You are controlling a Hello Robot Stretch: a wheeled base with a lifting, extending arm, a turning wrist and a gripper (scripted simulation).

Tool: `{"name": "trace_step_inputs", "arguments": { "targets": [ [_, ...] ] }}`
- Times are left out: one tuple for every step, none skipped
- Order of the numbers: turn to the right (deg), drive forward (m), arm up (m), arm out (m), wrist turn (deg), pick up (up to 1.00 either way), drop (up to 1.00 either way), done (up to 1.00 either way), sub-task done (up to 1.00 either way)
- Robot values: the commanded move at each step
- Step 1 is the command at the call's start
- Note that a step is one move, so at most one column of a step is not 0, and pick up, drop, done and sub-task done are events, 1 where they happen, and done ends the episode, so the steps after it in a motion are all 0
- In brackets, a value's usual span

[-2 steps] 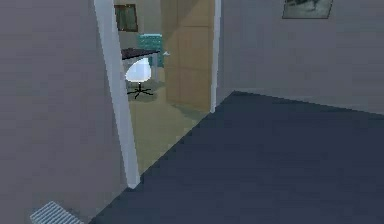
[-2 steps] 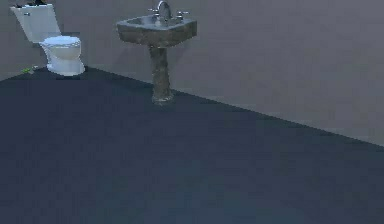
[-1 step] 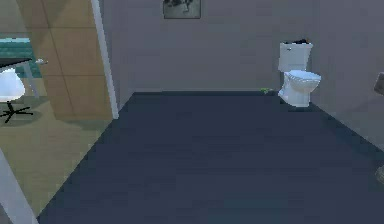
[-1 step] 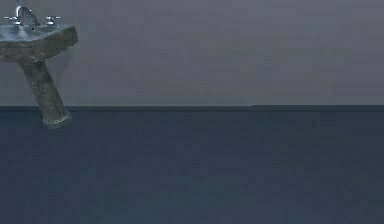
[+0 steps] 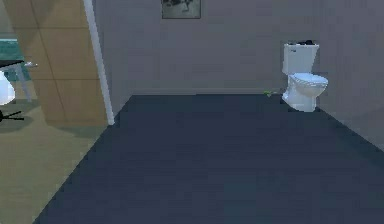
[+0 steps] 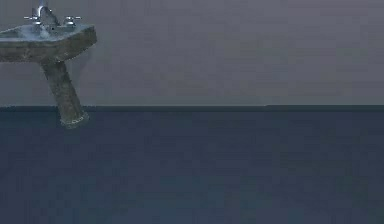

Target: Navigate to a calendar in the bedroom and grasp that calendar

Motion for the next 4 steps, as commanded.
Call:
{"name": "trace_step_inputs", "arguments": {
  "targets": [
    [45.0,0.00,0.00,0.00,0.0,0.00,0.00,0.00,0.00],
    [42.0,0.00,0.00,0.00,0.0,0.00,0.00,0.00,0.00],
    [3.0,0.00,0.00,0.00,0.0,0.00,0.00,0.00,0.00],
    [0.0,0.05,0.00,0.00,0.0,0.00,0.00,0.00,0.00]
  ]
}}
